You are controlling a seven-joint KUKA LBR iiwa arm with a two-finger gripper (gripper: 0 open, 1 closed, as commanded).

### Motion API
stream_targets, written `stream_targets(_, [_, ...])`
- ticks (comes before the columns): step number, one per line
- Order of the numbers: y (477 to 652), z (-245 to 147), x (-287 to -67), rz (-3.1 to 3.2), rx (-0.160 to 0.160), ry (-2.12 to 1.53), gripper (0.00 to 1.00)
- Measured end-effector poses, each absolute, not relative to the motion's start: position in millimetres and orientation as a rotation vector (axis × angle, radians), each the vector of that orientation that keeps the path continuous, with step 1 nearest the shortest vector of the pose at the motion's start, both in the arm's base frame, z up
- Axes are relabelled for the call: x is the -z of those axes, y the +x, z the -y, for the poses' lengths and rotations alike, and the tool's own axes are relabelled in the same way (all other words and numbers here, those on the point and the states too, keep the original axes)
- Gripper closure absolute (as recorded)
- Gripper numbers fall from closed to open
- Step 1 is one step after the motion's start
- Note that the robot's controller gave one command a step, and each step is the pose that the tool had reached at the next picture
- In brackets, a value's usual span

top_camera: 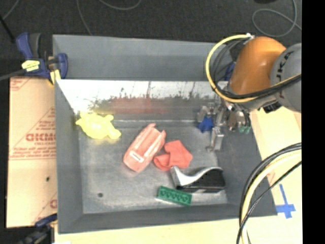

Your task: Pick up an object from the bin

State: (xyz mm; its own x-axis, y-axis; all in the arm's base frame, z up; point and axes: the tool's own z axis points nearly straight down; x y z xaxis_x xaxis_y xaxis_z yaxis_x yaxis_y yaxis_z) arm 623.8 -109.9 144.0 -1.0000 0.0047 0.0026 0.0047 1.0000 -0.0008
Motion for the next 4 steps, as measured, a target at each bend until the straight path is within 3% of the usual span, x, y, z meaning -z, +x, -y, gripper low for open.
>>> stream_targets(1, [625.1, 109.6, -149.0, 3.146, -0.003, -0.005, 0.00])
stream_targets(2, [601.2, 81.1, -115.9, 3.153, -0.008, 0.024, 0.00])
stream_targets(3, [590.8, 54.7, -87.2, 3.134, 0.002, 0.071, 0.00])
stream_targets(4, [577.8, 29.5, -71.7, 3.141, -0.011, 0.335, 1.00])
